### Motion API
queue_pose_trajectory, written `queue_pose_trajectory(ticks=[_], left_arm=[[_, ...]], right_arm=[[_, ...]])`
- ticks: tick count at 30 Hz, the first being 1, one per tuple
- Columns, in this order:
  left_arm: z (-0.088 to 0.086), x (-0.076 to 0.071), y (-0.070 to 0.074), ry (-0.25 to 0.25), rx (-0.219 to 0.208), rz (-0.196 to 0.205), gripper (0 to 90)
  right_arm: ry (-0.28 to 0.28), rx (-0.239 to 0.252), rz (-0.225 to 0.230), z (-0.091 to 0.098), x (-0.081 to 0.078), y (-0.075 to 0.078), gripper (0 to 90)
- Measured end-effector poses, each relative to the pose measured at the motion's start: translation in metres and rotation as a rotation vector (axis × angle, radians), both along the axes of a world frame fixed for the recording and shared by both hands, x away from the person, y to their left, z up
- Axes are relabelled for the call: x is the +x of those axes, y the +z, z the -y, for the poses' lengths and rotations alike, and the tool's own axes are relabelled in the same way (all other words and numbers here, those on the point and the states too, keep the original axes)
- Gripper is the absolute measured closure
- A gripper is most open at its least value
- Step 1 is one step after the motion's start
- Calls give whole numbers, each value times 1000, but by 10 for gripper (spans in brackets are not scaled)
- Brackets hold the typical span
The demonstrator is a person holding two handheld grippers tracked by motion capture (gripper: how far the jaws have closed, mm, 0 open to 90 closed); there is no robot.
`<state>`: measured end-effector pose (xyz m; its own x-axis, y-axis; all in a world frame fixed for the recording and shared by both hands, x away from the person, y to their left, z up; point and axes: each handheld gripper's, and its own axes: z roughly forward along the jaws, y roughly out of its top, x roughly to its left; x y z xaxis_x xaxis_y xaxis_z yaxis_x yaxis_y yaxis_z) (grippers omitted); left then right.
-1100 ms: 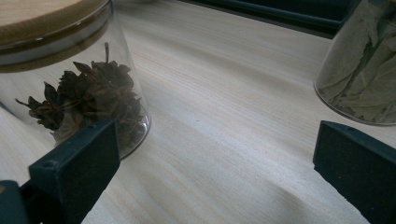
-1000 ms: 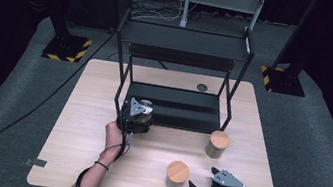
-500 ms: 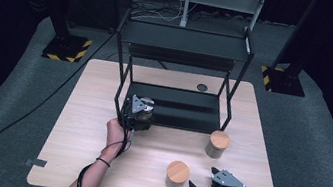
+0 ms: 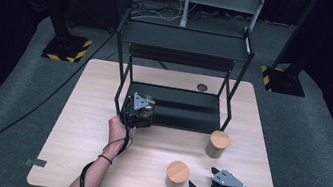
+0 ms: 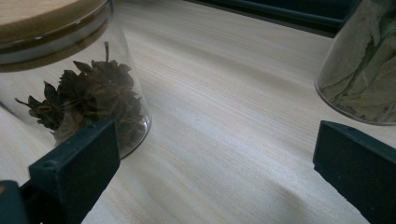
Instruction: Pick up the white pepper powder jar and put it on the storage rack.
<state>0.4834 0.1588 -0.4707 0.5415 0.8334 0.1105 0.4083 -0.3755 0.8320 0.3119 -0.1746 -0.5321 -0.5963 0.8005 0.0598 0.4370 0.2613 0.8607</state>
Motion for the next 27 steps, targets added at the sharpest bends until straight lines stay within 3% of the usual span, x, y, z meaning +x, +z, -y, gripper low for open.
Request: queue_pose_trajectory(ticks=[27], left_arm=[[-2, 21, -8, 34, -47, -28, 301]], right_arm=[[-2, -1, 3, 0, 0, 0, 0]])
